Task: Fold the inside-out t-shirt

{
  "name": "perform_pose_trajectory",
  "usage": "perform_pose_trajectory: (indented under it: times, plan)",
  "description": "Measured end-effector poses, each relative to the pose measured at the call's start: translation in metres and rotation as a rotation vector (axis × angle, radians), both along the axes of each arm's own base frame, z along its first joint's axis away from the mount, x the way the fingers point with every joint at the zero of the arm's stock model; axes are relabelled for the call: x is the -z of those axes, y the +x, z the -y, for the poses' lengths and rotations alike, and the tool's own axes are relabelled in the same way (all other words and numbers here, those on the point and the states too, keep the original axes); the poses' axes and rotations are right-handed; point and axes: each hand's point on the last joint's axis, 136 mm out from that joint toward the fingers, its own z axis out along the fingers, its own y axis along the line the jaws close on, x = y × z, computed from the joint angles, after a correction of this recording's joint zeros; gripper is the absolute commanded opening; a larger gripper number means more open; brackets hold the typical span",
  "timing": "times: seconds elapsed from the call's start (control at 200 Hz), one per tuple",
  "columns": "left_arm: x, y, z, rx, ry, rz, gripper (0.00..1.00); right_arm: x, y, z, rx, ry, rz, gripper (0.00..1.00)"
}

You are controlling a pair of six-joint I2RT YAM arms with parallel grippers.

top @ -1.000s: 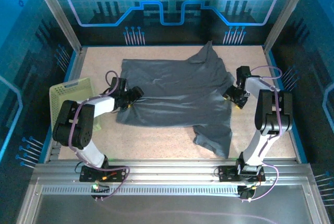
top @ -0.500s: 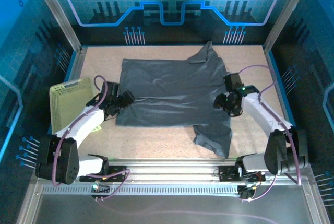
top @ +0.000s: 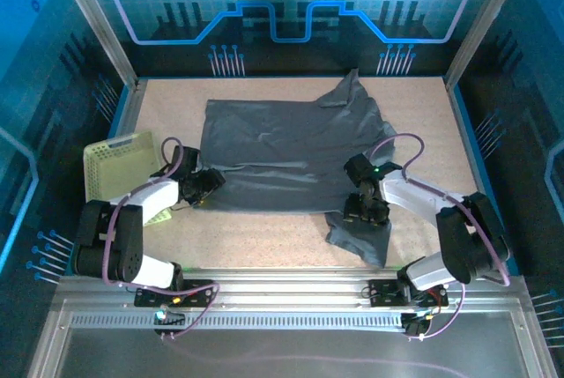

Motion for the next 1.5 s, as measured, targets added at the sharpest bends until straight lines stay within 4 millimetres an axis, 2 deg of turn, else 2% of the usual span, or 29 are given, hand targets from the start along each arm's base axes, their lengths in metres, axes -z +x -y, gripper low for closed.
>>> perform_pose_trajectory:
  times: [0.145, 0.26, 0.325, 0.4, 0.495, 0.58, 0.705, 0.875, 1.05, 1.31, 1.5]
  plan:
    - [-0.004, -0.025, -0.004, -0.01, 0.011, -0.004, 0.72, 0.002, -0.008, 0.014, 0.023, -0.069, -0.016, 0.68]
    - [-0.025, -0.03, -0.006, -0.015, 0.028, 0.029, 0.72, -0.016, -0.006, 0.015, -0.018, -0.106, 0.04, 0.68]
    - [-0.044, -0.029, -0.01, -0.023, 0.053, 0.065, 0.73, -0.037, -0.002, 0.0, -0.096, -0.113, 0.105, 0.67]
    - [-0.064, -0.03, -0.017, -0.051, 0.085, 0.118, 0.73, -0.062, 0.001, -0.029, -0.204, -0.096, 0.188, 0.66]
    - [-0.071, -0.037, -0.028, -0.102, 0.109, 0.127, 0.71, -0.077, -0.006, -0.06, -0.301, -0.074, 0.234, 0.65]
    - [-0.059, -0.041, -0.038, -0.148, 0.11, 0.088, 0.68, -0.071, -0.02, -0.078, -0.359, -0.086, 0.206, 0.63]
    - [-0.025, -0.052, -0.047, -0.192, 0.095, -0.033, 0.62, -0.051, -0.034, -0.094, -0.409, -0.146, 0.139, 0.61]
    - [-0.002, -0.049, -0.04, -0.176, 0.05, -0.104, 0.56, -0.036, -0.041, -0.095, -0.386, -0.202, 0.087, 0.56]
    - [0.003, -0.043, -0.038, -0.168, 0.035, -0.103, 0.5, -0.027, -0.049, -0.093, -0.362, -0.192, 0.056, 0.54]
    - [0.008, -0.042, -0.038, -0.164, 0.041, -0.112, 0.43, -0.004, -0.058, -0.107, -0.374, -0.172, 0.002, 0.5]
    - [0.006, -0.047, -0.039, -0.163, 0.056, -0.119, 0.49, -0.002, -0.058, -0.101, -0.356, -0.198, 0.002, 0.5]
